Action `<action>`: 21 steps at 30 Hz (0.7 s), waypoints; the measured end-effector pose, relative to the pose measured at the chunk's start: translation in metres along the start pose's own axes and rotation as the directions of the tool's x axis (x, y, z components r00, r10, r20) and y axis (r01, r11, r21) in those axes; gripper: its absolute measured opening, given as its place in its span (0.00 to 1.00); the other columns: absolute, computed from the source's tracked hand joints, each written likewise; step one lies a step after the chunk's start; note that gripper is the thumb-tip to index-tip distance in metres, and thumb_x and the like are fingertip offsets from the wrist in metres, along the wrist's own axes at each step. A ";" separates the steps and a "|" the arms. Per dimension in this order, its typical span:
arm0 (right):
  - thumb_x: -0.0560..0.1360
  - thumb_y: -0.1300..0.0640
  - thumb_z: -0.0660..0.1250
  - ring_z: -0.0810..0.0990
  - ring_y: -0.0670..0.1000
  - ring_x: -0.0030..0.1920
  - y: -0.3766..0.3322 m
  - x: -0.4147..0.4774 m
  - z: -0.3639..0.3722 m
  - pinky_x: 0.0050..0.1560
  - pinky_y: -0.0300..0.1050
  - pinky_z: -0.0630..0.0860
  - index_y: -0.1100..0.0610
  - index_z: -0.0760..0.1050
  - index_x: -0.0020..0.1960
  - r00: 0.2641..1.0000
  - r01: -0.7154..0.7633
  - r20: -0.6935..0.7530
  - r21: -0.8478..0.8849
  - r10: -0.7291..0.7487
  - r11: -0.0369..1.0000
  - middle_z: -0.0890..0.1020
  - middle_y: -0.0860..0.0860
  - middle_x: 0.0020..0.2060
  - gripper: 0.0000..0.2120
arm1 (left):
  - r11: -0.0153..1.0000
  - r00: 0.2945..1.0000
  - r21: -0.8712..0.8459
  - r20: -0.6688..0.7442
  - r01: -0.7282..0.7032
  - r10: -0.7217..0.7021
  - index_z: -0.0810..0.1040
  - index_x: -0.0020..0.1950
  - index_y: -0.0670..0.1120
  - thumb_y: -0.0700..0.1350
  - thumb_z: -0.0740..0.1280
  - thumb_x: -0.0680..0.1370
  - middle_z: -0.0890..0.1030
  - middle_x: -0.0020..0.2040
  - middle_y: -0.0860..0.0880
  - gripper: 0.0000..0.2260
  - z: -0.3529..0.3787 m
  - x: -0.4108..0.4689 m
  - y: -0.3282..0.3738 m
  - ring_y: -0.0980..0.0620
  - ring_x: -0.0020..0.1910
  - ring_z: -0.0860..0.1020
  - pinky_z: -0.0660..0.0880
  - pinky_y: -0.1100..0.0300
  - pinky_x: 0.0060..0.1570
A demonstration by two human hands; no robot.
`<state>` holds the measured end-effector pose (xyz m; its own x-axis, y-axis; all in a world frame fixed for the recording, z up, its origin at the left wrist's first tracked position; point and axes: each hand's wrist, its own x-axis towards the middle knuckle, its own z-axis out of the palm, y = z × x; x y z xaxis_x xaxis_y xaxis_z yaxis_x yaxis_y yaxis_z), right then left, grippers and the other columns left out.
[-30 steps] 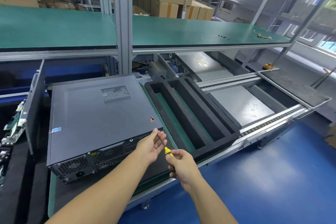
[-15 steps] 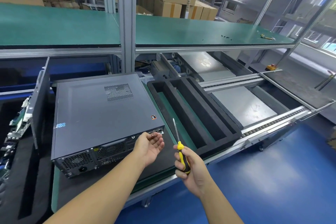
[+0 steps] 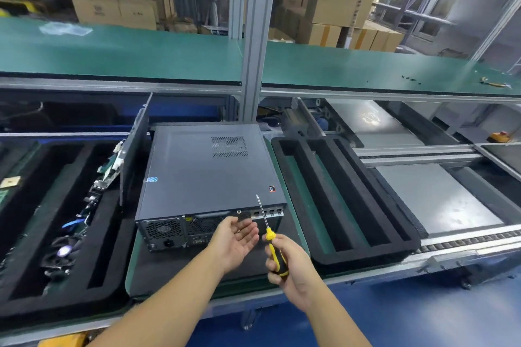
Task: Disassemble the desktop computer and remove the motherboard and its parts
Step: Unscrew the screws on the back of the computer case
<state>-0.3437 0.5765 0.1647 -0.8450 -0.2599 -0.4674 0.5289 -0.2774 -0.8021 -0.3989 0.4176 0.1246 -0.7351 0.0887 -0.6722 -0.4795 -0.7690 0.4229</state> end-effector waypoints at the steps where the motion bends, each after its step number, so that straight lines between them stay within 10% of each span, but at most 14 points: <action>1: 0.81 0.57 0.60 0.72 0.49 0.30 0.001 0.001 0.005 0.25 0.41 0.62 0.60 0.77 0.57 1.000 -0.021 0.021 -0.049 0.022 0.999 0.77 0.53 0.36 0.10 | 1.000 1.000 -0.015 -0.002 -0.016 0.016 0.80 0.50 0.36 0.45 0.60 0.81 0.84 0.41 0.40 0.14 -0.005 -0.004 0.002 0.44 0.44 0.81 0.79 0.52 0.41; 14: 0.84 0.54 0.55 0.81 0.52 0.36 0.044 0.012 0.065 0.32 0.46 0.78 0.55 0.70 0.62 0.940 -0.132 0.247 -0.370 0.235 0.920 0.86 0.58 0.48 0.10 | 0.926 0.933 0.123 -0.008 -0.356 0.360 0.80 0.55 0.39 0.42 0.69 0.79 0.83 0.45 0.43 0.08 -0.071 -0.049 0.019 0.49 0.42 0.82 0.80 0.56 0.46; 21: 0.84 0.51 0.55 0.82 0.52 0.39 0.050 0.012 0.098 0.33 0.48 0.80 0.48 0.72 0.63 0.938 -0.107 0.258 -0.418 0.231 0.902 0.86 0.55 0.48 0.11 | 0.926 0.935 0.187 -0.077 -0.328 0.347 0.79 0.57 0.39 0.39 0.71 0.77 0.81 0.39 0.45 0.10 -0.085 -0.062 0.039 0.52 0.33 0.78 0.76 0.61 0.28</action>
<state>-0.3201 0.4685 0.1555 -0.6501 -0.5469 -0.5275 0.5349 0.1638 -0.8289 -0.3311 0.3288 0.1311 -0.8164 -0.2330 -0.5284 -0.2921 -0.6226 0.7260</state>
